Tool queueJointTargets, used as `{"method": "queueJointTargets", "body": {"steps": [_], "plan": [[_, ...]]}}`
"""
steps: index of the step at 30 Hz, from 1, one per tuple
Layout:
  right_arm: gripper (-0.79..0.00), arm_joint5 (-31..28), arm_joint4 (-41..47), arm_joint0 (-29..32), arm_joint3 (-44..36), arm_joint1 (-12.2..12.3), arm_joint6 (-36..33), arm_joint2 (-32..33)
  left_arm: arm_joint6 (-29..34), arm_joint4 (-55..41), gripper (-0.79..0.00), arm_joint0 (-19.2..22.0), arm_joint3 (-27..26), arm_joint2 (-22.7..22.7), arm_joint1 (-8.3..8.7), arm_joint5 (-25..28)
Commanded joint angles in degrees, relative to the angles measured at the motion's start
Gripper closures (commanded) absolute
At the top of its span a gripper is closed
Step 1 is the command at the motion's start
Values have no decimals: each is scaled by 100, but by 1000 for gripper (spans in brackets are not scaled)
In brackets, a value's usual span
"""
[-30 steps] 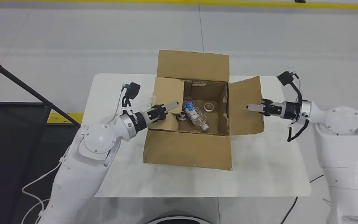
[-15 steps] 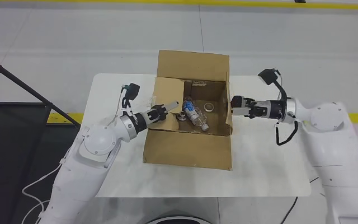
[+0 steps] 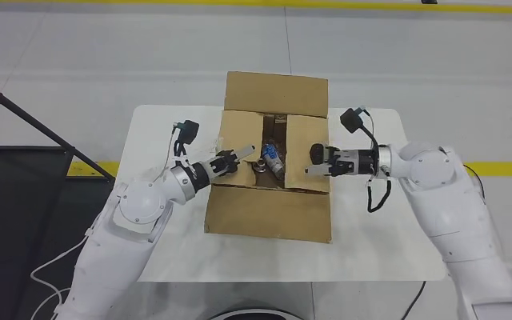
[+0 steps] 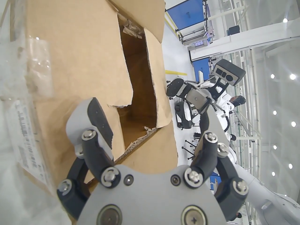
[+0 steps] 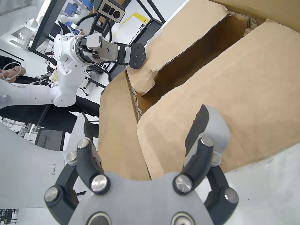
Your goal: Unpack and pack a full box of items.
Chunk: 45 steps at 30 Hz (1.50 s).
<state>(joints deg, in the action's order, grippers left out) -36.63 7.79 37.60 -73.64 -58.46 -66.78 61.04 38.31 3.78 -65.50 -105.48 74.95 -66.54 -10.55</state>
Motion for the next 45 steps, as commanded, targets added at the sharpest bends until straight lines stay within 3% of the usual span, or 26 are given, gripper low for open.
{"method": "queueJointTargets", "body": {"steps": [1, 10, 15, 21, 26, 32, 41, 45], "plan": [[-785, 15, -90, -16, -10, -1, 36, -26, -36, -35, -785, -32, -35, 44, 5, 14], [-785, -84, -282, 28, -150, 8, 310, -54, -164, -247, -785, -207, -226, 308, 33, 98], [-785, -461, -245, 294, -471, 96, 692, 312, -101, -703, -785, -500, -372, 841, 81, 157], [-785, -524, -276, 474, -697, 153, 825, 514, 686, -1161, -785, -1010, -336, 1528, 188, 198], [-785, -524, -276, 474, -697, 153, 825, 514, 1579, -1244, -785, -1326, -240, 1841, 286, 269], [-785, -524, -276, 474, -697, 153, 825, 514, 2196, -854, -785, -1461, -280, 1733, 369, 347], [-785, -142, -1094, 678, -479, 90, 2865, 765, 2519, -635, -785, -1248, -230, 1217, 411, 407], [-785, -183, -689, 376, 54, -13, 3115, 571, 2589, -781, -785, -1199, -203, 1173, 429, 497]]}}
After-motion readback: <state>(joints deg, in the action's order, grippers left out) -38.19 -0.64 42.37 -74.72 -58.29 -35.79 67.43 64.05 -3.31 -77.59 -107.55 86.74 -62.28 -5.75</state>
